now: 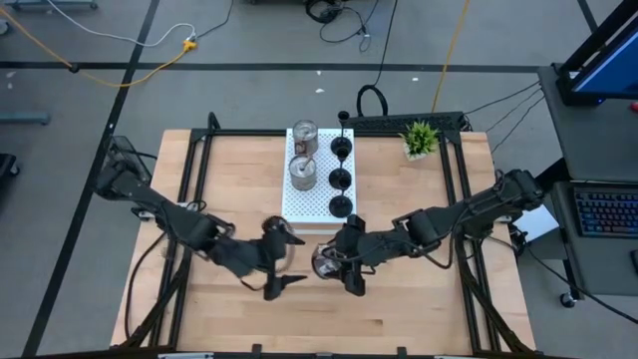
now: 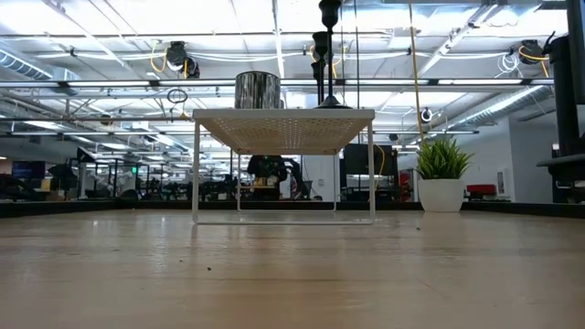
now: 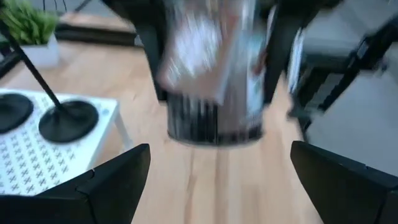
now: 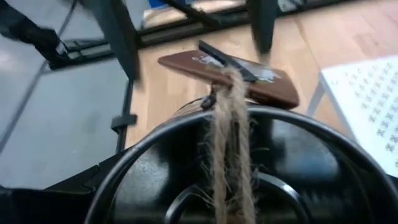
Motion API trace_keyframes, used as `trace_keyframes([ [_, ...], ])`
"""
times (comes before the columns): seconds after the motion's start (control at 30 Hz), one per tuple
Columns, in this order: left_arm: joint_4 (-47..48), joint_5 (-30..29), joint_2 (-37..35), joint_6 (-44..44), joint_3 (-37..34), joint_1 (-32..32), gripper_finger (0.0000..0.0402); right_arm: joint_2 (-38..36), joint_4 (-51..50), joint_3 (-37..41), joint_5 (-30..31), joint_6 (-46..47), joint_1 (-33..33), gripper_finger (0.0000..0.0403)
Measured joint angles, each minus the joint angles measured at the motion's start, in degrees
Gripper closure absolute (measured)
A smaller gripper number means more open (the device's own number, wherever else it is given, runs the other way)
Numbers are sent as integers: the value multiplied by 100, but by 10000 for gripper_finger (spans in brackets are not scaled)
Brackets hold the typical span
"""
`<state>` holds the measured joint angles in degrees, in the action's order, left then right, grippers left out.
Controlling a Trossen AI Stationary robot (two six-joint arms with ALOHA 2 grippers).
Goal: Pick & Place candle stick holders
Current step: Put the brown scented candle on the shelf aligned with the brown scented candles
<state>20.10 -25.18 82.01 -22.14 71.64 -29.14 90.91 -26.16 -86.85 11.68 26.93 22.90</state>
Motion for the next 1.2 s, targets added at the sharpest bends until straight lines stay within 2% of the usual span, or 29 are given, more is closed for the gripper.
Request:
trace_keyframes([
  [0.2,832,649,680,97,842,319,7,129,-14,5,-166,-26,-22,52],
  [0.37,969,1028,994,137,1159,447,7,176,96,2,-148,-86,-33,53],
  [0.53,888,1077,1184,-47,1180,594,7,184,62,2,-258,-128,-33,53],
  [1.03,361,1773,1341,-251,1167,701,7,177,51,2,-308,-214,-20,54],
  [1.2,324,2187,1338,-235,1167,705,7,177,38,2,-354,-211,-20,54],
])
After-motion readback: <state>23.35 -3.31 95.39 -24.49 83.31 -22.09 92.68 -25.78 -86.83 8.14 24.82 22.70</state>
